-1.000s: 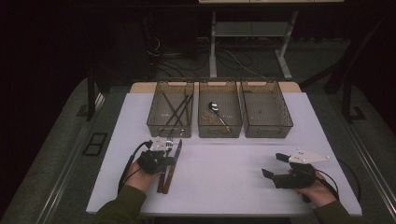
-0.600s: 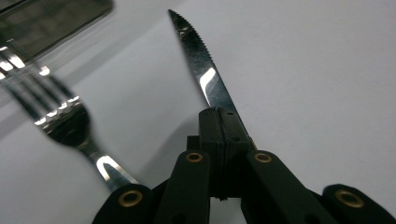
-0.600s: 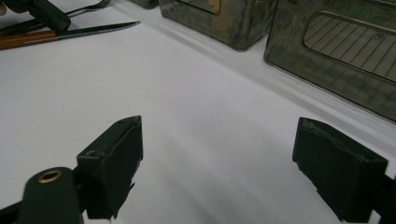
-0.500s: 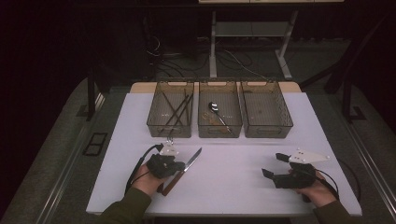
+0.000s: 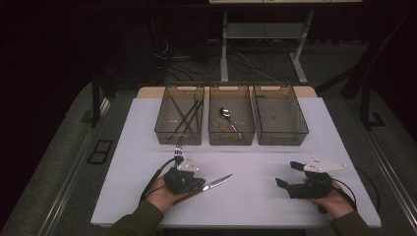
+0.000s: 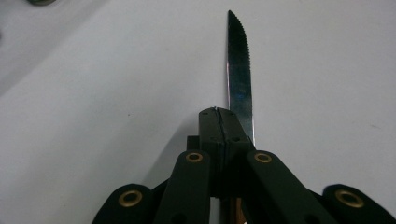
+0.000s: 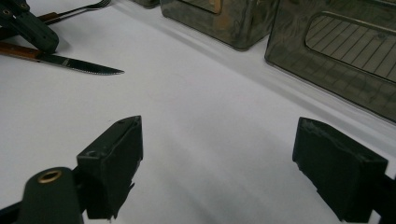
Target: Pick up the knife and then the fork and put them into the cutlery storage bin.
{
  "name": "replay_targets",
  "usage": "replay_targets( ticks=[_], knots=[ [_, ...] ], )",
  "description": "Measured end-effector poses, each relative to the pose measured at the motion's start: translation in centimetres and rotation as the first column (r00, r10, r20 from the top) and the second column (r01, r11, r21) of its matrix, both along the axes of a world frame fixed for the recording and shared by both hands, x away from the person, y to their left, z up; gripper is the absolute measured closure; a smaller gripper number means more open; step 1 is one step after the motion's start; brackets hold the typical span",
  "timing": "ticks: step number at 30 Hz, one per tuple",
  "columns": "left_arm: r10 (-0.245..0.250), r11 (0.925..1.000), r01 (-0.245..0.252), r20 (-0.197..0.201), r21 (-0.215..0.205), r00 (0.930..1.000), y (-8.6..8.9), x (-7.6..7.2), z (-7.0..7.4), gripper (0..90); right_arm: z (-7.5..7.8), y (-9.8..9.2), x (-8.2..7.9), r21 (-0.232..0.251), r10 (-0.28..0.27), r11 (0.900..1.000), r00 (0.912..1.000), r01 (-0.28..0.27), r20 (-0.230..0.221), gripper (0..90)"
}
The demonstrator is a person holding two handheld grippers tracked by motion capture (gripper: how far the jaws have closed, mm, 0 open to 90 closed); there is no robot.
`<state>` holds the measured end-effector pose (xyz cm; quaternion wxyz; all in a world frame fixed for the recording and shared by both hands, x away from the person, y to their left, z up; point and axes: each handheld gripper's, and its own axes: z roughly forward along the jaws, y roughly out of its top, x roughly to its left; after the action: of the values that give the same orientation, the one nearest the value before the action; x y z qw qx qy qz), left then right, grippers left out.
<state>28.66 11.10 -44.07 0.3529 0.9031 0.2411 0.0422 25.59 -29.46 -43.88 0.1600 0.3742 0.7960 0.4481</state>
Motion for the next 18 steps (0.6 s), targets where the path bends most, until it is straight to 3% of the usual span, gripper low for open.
replay_targets(
  ticks=[1, 4, 9, 12, 15, 18],
  knots=[
    [-0.010, 1.0000, 0.010, 0.012, 0.000, 0.9999, 0.3, 0.1, 0.2, 89.3, 0.0, 0.0, 0.0, 0.001, -0.001, 1.000, 1.0000, 0.001, 0.000, 16.3],
    [0.016, 0.9983, -0.016, 0.004, -0.057, 0.9999, 1.0, -0.5, 0.7, 87.6, 0.0, 0.0, 0.0, 0.000, 0.000, 1.000, 1.0000, 0.000, 0.003, 16.3],
    [-0.012, 0.9970, 0.012, 0.003, -0.077, 0.9999, 2.3, -1.6, 1.1, 74.5, 0.0, -0.1, 0.0, -0.004, 0.003, 1.000, 1.0000, -0.003, 0.002, 16.3],
    [-0.027, 0.9971, 0.027, -0.008, -0.071, 0.9996, 2.3, -1.9, 0.8, 70.1, 0.1, 0.0, 0.0, -0.005, 0.002, 1.000, 1.0000, -0.002, 0.000, 16.3],
    [-0.043, 0.9987, 0.043, -0.004, -0.026, 0.9991, 1.8, -1.9, 0.5, 68.7, 0.0, 0.0, 0.0, -0.008, 0.005, 1.000, 1.0000, -0.005, 0.003, 16.3],
    [-0.051, 0.9987, 0.051, -0.012, -0.008, 0.9986, 1.4, -1.9, 0.1, 69.2, 0.0, 0.0, 0.0, -0.011, 0.007, 1.000, 1.0000, -0.007, 0.003, 16.3]
  ],
)
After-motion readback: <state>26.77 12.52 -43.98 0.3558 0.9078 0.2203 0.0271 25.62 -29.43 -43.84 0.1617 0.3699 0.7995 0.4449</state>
